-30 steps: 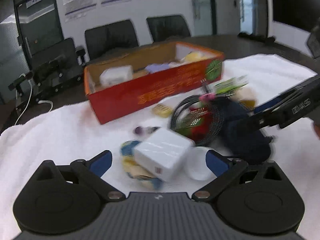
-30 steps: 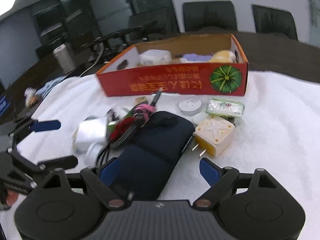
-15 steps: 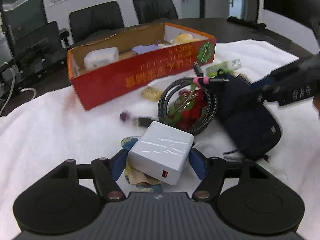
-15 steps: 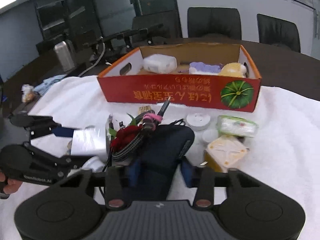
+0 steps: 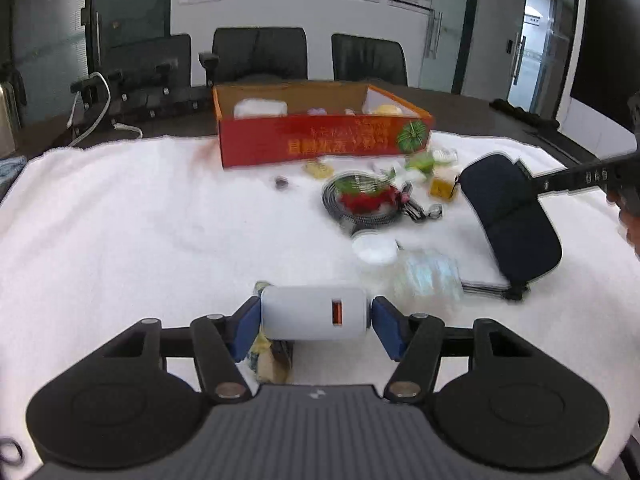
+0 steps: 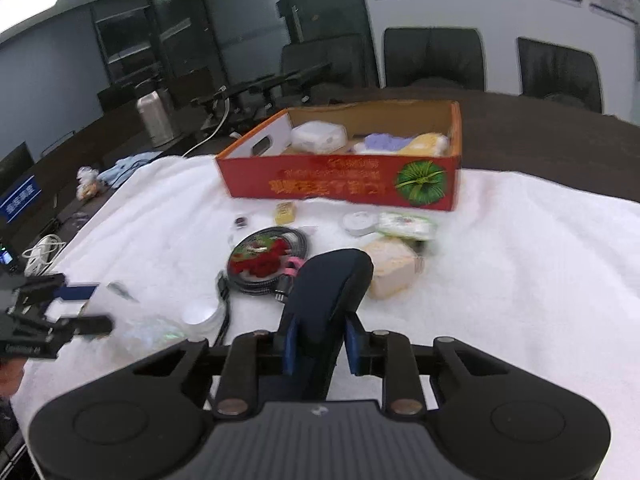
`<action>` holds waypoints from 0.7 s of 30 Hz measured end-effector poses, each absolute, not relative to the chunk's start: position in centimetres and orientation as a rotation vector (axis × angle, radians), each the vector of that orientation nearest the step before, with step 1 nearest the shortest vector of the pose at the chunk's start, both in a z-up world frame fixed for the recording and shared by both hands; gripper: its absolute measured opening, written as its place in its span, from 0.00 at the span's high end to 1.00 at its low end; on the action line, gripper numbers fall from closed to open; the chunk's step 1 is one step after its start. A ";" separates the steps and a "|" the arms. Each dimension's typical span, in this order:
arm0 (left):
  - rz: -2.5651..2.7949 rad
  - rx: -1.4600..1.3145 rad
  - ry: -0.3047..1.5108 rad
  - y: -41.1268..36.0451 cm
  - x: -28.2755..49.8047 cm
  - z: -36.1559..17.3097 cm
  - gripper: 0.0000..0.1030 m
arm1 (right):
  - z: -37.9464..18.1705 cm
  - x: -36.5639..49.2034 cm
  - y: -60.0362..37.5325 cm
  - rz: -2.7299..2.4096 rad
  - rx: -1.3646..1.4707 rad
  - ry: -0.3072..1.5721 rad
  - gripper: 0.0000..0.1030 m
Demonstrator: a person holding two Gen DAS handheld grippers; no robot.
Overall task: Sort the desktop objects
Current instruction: 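Grasp the white charger with the left gripper while the right gripper grasps the navy pouch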
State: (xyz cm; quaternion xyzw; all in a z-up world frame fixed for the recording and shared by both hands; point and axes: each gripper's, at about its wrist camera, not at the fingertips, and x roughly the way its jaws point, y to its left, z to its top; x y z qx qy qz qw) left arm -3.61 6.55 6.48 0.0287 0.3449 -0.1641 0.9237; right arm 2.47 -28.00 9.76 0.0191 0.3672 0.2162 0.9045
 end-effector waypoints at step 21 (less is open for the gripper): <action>-0.290 0.068 0.651 7.8 -5.9 7.4 0.11 | 4.4 4.0 -26.9 0.220 -0.061 0.888 0.16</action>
